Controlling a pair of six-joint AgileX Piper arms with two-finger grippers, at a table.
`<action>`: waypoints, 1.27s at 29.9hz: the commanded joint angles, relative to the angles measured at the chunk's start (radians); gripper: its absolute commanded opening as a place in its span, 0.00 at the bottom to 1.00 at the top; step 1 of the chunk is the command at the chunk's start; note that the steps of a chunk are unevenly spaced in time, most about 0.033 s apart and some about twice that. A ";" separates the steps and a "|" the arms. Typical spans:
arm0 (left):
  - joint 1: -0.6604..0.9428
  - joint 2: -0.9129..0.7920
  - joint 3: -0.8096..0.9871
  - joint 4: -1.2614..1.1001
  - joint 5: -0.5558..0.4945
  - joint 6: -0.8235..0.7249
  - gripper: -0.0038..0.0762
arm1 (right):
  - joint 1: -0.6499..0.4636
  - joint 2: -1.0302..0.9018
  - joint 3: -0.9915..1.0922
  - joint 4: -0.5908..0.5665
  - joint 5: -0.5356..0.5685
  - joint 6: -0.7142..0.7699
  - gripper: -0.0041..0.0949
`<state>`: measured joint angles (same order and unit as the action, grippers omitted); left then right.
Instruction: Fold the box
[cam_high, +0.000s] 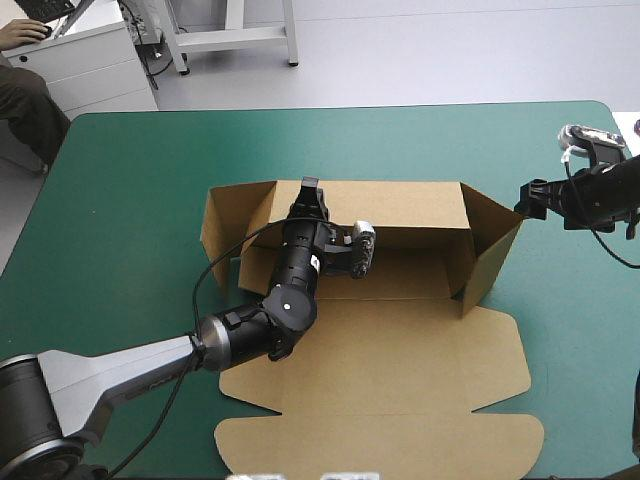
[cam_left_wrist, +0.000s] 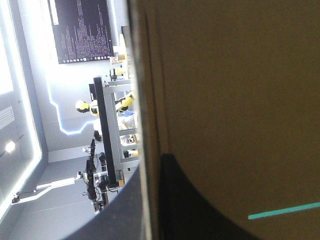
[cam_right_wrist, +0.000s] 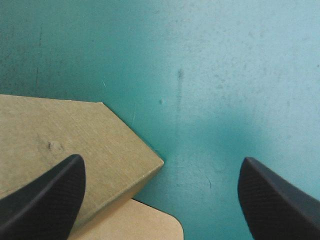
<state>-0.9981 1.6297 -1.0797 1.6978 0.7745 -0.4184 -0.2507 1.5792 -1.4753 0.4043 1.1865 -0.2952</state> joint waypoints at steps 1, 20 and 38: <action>0.002 -0.040 -0.030 0.104 0.046 0.000 0.04 | -0.008 -0.004 -0.025 0.027 -0.020 0.003 0.82; 0.002 -0.040 -0.030 0.104 0.052 0.000 0.04 | -0.008 -0.217 0.292 0.121 -0.154 -0.172 0.82; 0.002 -0.039 -0.030 0.104 0.050 0.003 0.04 | 0.013 -0.185 0.375 0.485 -0.054 -0.776 0.82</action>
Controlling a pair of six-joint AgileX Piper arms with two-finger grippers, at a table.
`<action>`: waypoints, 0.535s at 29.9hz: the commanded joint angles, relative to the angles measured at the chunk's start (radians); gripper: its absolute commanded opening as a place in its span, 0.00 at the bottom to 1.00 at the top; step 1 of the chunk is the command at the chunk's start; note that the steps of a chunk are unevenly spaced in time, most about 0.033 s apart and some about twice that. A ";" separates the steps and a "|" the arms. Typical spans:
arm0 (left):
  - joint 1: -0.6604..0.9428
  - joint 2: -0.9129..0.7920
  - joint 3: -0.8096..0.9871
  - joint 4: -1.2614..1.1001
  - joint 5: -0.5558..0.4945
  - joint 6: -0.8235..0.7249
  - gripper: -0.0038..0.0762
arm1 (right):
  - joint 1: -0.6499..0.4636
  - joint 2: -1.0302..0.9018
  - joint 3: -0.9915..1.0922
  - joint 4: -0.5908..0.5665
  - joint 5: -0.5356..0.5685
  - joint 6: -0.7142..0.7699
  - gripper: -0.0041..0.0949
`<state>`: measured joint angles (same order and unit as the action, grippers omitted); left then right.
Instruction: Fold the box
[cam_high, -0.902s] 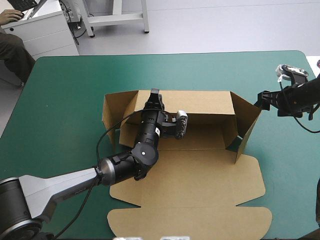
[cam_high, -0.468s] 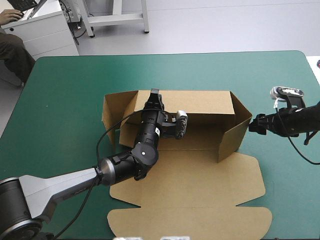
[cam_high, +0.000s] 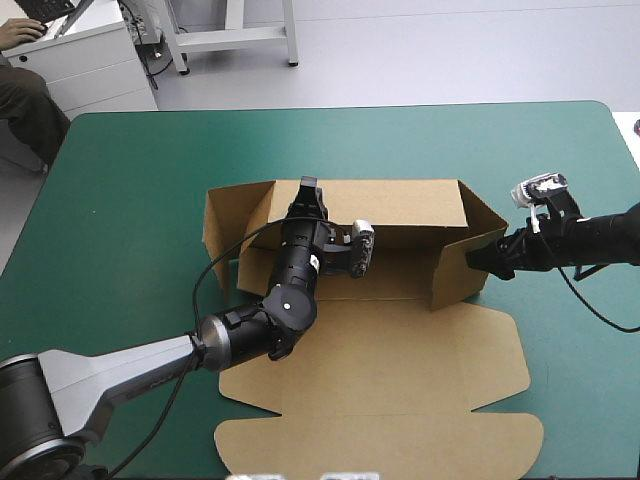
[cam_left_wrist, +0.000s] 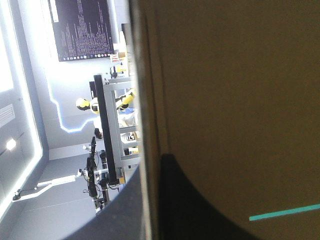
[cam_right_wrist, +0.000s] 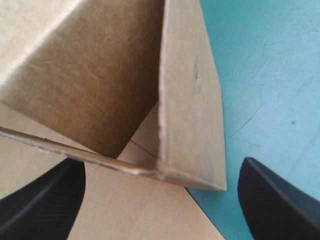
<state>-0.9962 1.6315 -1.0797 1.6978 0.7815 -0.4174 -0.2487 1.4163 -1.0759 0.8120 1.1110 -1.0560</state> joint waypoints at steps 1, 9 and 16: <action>0.000 -0.039 -0.030 0.104 0.043 0.002 0.04 | 0.024 -0.026 -0.024 0.082 0.021 -0.015 0.81; 0.000 -0.040 -0.030 0.104 0.043 0.002 0.04 | 0.155 -0.106 0.103 0.033 -0.219 0.038 0.77; 0.000 -0.040 -0.030 0.104 0.041 0.002 0.04 | 0.236 -0.260 0.325 0.118 -0.522 -0.062 0.77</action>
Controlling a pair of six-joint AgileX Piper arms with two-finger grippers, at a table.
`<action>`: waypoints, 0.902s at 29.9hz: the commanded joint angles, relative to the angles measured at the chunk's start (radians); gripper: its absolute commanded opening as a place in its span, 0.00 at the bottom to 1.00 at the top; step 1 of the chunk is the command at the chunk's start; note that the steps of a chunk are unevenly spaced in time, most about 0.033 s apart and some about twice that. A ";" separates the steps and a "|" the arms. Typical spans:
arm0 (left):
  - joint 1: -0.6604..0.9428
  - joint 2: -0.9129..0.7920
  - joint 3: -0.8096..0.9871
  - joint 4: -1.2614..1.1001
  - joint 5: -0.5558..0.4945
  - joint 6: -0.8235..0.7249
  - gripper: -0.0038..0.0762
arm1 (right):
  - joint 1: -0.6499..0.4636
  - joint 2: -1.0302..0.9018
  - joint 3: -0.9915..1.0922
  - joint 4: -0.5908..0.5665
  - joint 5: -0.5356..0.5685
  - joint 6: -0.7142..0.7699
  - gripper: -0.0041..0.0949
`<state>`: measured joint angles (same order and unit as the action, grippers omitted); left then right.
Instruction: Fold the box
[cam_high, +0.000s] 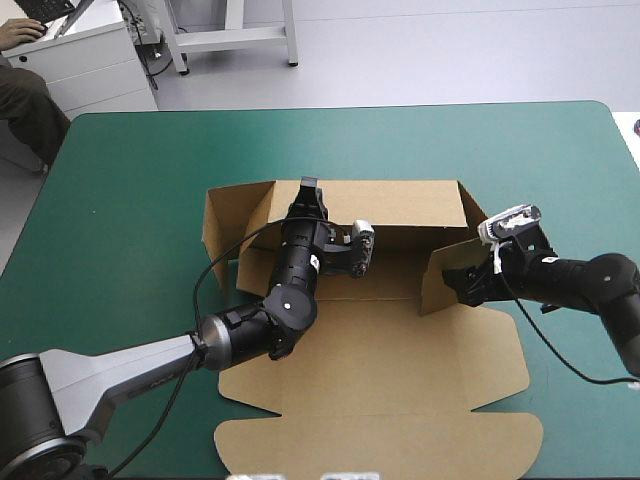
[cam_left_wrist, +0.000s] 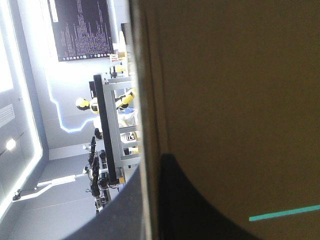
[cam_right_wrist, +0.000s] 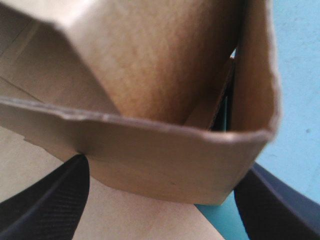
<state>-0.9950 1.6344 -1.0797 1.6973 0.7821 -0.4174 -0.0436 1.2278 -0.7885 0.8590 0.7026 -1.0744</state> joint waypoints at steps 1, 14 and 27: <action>-0.001 -0.043 -0.030 0.104 0.040 0.002 0.04 | 0.049 -0.080 0.053 0.079 -0.145 -0.046 0.77; -0.001 -0.043 -0.030 0.104 0.043 0.002 0.04 | 0.293 -0.085 0.079 0.097 -0.476 0.043 0.76; -0.001 -0.043 -0.030 0.104 0.027 0.002 0.04 | 0.305 -0.085 0.079 0.097 -0.505 0.032 0.02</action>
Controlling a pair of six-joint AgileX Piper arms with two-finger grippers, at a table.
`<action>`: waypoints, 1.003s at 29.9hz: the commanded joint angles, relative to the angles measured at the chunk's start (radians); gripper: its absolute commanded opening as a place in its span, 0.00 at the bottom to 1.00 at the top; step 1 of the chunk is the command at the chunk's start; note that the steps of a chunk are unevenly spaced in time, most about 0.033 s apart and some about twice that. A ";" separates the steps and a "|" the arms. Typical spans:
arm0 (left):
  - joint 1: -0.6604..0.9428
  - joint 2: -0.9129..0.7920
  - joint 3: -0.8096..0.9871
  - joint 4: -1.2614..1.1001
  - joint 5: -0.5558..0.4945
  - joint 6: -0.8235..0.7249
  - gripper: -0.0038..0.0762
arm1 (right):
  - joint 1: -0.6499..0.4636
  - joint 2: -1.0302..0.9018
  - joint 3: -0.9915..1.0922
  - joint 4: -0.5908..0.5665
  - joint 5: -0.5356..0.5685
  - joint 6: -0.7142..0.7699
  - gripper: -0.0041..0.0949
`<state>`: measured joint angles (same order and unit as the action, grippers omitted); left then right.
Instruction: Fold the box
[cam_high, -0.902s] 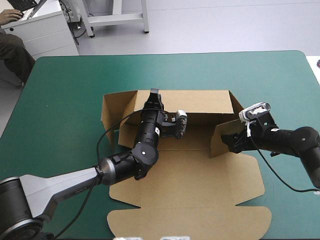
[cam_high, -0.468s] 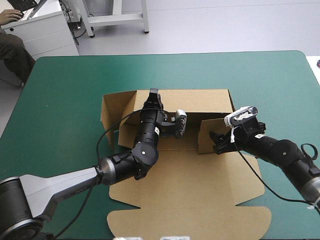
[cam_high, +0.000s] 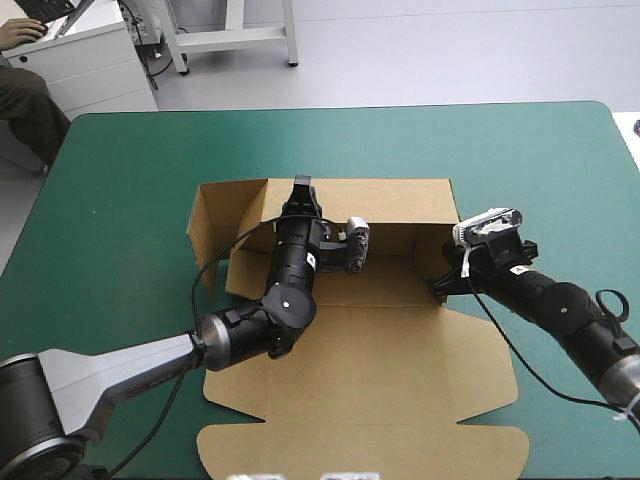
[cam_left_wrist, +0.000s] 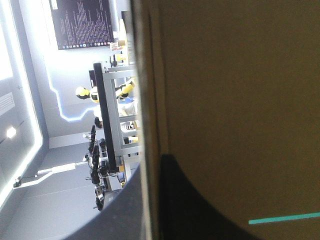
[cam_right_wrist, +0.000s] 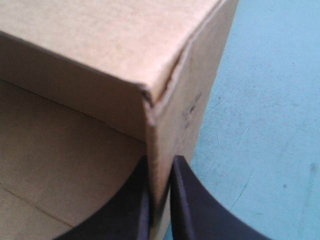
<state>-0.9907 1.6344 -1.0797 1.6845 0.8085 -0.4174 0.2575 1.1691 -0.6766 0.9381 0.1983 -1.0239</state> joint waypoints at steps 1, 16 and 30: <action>-0.006 -0.043 -0.030 0.117 0.001 0.002 0.04 | 0.004 -0.026 -0.033 0.018 -0.001 -0.019 0.02; -0.105 -0.043 -0.030 0.115 0.108 0.002 0.57 | 0.004 0.011 -0.046 0.018 -0.100 0.034 0.02; -0.347 -0.043 -0.030 -0.040 0.330 0.058 0.40 | -0.056 0.162 -0.222 0.009 -0.074 0.093 0.03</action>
<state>-1.3129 1.6344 -1.0797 1.6783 1.0917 -0.3992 0.2244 1.3465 -0.8412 0.9290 0.1502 -0.9457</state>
